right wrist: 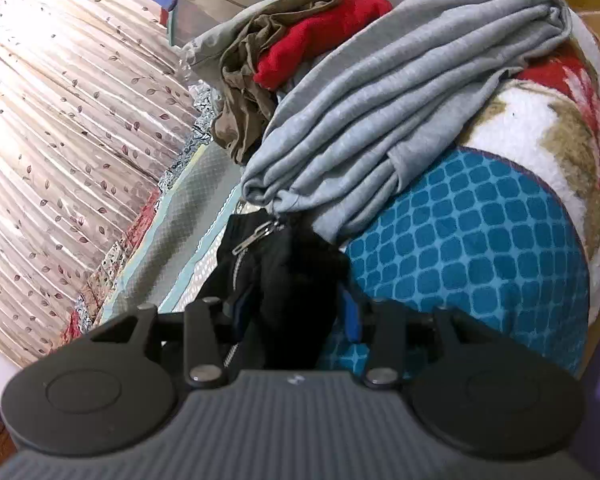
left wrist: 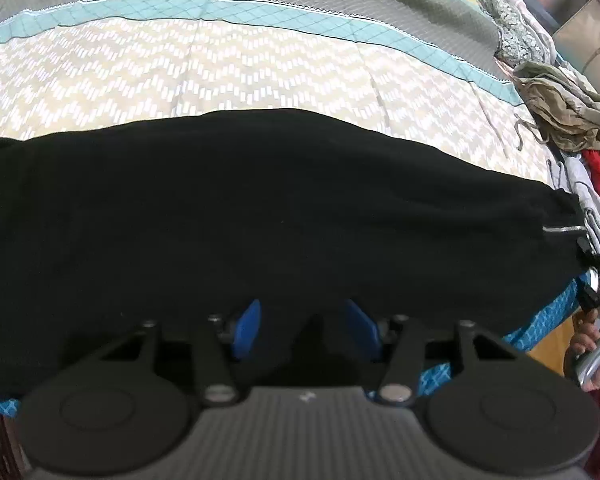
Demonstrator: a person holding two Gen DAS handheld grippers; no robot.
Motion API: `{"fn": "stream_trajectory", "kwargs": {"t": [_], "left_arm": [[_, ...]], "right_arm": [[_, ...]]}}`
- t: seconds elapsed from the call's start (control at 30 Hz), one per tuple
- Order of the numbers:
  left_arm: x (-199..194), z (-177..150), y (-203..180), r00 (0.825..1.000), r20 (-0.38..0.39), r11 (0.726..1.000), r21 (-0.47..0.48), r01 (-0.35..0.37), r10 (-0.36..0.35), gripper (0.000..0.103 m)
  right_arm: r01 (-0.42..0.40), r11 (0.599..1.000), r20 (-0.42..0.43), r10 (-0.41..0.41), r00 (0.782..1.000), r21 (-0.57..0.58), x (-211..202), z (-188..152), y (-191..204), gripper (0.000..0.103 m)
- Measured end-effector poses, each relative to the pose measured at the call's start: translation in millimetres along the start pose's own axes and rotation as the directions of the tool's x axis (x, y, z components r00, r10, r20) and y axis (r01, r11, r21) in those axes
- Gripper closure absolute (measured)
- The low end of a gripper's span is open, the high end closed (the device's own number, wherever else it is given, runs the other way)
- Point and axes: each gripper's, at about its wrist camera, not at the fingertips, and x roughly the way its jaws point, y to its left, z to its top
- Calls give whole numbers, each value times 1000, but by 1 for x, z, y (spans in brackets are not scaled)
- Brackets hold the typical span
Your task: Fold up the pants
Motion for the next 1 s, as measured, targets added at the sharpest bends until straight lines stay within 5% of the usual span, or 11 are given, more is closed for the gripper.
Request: {"fn": "stream_trajectory", "kwargs": {"t": [0.03, 0.07, 0.27, 0.43, 0.53, 0.7, 0.83, 1.0], "left_arm": [[1, 0, 1, 1000, -2, 1000, -2, -1, 1, 53], [0, -1, 2, 1000, -3, 1000, -2, 0, 0, 53], [-2, -2, 8, 1000, 11, 1000, -19, 15, -15, 53], [-4, 0, 19, 999, 24, 997, -62, 43, -41, 53], [-4, 3, 26, 996, 41, 992, -96, 82, -79, 52], [3, 7, 39, 991, 52, 979, -157, 130, -124, 49], [13, 11, 46, 990, 35, 973, -186, 140, -136, 46], [18, 15, 41, 986, 28, 974, -157, 166, -164, 42]], "right_arm": [[-12, 1000, -18, 12, 1000, -2, -1, 0, 2, 82], [-39, 999, -34, 39, 999, 9, -2, 0, 5, 86], [-154, 983, -34, 152, 988, -95, -21, -9, 60, 87], [-271, 928, -155, 237, 959, -254, -16, -46, 127, 87], [-354, 882, -274, 274, 922, -309, -5, -83, 162, 87], [-424, 819, -475, 218, 853, -385, 20, -153, 208, 87], [-441, 756, -584, 97, 806, -483, 40, -205, 228, 86], [-453, 708, -596, 57, 801, -542, 38, -212, 236, 86]]}}
